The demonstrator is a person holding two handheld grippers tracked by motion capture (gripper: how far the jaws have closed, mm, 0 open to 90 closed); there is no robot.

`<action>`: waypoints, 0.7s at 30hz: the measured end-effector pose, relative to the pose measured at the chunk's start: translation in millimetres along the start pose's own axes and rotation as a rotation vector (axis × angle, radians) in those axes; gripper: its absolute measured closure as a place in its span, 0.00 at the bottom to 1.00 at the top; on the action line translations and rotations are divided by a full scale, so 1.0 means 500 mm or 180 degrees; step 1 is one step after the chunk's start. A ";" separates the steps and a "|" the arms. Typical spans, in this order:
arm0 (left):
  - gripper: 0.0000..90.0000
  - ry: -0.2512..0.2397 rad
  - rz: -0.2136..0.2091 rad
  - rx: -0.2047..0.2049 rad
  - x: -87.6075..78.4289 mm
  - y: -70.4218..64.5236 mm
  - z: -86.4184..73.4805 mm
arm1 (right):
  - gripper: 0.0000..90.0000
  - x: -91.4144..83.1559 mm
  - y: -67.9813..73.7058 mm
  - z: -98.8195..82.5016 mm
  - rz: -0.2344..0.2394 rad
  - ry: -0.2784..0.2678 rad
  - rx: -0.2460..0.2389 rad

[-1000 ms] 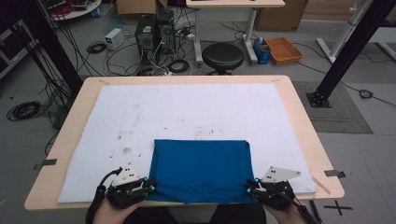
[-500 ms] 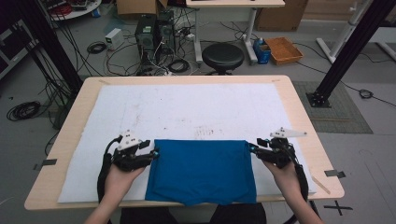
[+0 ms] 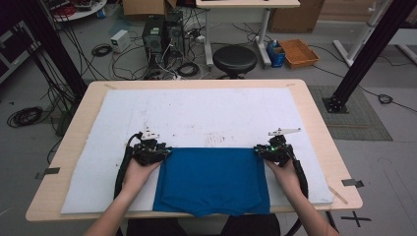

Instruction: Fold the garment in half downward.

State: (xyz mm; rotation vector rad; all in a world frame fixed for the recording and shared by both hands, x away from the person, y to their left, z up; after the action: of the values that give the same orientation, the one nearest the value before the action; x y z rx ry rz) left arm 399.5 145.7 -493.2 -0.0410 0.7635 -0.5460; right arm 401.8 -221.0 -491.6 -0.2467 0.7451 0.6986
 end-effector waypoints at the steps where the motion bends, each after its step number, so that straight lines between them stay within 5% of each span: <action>1: 0.89 -0.0003 -0.0002 0.0015 0.000 -0.003 0.000 | 0.94 0.000 0.001 0.000 -0.0002 -0.0004 -0.0044; 3: 0.94 -0.0003 0.0039 0.0100 0.000 -0.008 -0.001 | 0.95 -0.002 0.003 0.000 0.0000 -0.0008 -0.0085; 10: 0.96 -0.0079 -0.0001 -0.0006 -0.001 0.000 0.010 | 0.96 -0.010 -0.013 0.020 -0.0039 -0.0142 -0.0232; 21: 0.96 -0.0267 0.0136 -0.0015 0.021 0.018 0.072 | 0.96 0.016 -0.059 0.080 -0.0091 -0.0187 -0.0334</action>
State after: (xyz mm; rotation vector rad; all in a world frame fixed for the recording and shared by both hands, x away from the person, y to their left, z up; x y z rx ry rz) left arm 433.9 142.9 -475.9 -0.0514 0.6825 -0.4987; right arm 446.8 -221.6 -469.4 -0.3306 0.6487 0.7159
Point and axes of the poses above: each handheld gripper's, and its own axes: x roughly forward along the jaws, z roughly out of its top, y roughly to its left, the point moved 7 cm from there along x, roughly forward along the jaws, and after that the axes turned 12 degrees about -x, right-handed, at the moved point
